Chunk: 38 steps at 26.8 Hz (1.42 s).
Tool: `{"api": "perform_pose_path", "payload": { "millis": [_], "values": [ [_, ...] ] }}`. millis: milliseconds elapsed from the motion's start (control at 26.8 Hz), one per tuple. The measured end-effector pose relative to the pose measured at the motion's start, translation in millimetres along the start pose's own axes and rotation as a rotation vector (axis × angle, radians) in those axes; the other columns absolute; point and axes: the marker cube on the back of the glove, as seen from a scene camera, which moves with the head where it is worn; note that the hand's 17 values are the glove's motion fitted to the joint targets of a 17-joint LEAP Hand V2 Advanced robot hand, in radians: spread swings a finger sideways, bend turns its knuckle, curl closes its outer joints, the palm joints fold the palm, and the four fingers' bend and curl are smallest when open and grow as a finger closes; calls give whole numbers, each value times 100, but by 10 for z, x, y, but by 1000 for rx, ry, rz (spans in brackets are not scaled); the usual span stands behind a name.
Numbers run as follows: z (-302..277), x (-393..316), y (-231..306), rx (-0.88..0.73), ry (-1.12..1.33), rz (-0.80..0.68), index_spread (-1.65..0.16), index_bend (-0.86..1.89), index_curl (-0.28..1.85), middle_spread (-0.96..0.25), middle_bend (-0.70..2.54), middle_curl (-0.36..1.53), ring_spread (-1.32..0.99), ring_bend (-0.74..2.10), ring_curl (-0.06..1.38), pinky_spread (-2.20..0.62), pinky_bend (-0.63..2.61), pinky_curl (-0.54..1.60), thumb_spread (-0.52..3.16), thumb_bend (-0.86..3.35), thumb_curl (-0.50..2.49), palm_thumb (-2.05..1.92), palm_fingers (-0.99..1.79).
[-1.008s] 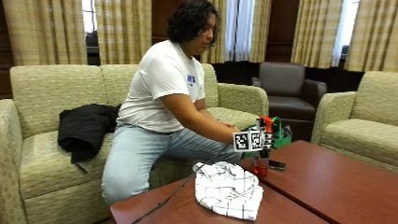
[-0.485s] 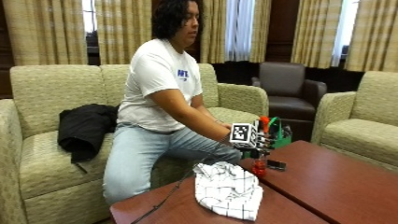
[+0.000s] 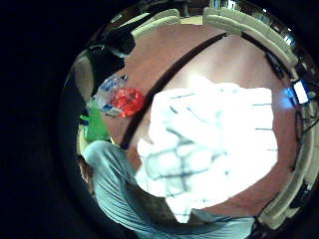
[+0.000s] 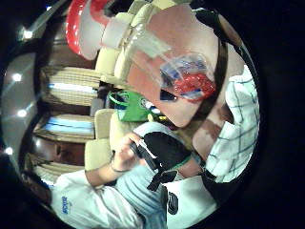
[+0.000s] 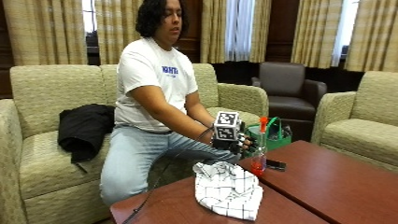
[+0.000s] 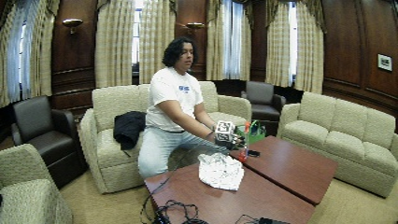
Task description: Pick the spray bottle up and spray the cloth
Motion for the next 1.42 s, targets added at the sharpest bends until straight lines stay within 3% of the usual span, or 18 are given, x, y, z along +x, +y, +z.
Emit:
{"api": "perform_pose_path", "payload": {
  "millis": [448, 858, 1418],
  "values": [
    [-683, 386, 976, -100, 350, -110, -41, 10, 31, -19, 21, 38, -13, 36, 36, 20, 43, 39, 91, -6, 43, 34, 24],
    [-1594, 950, 1307, -88, 293, 1, -45, 13, 27, -21, 18, 36, -13, 31, 33, 22, 46, 37, 90, -4, 39, 27, 18],
    [-1555, 855, 1772, -147, 349, -64, -47, 13, 25, -22, 19, 35, -14, 34, 33, 23, 45, 36, 90, -3, 36, 25, 19]
  ]
}}
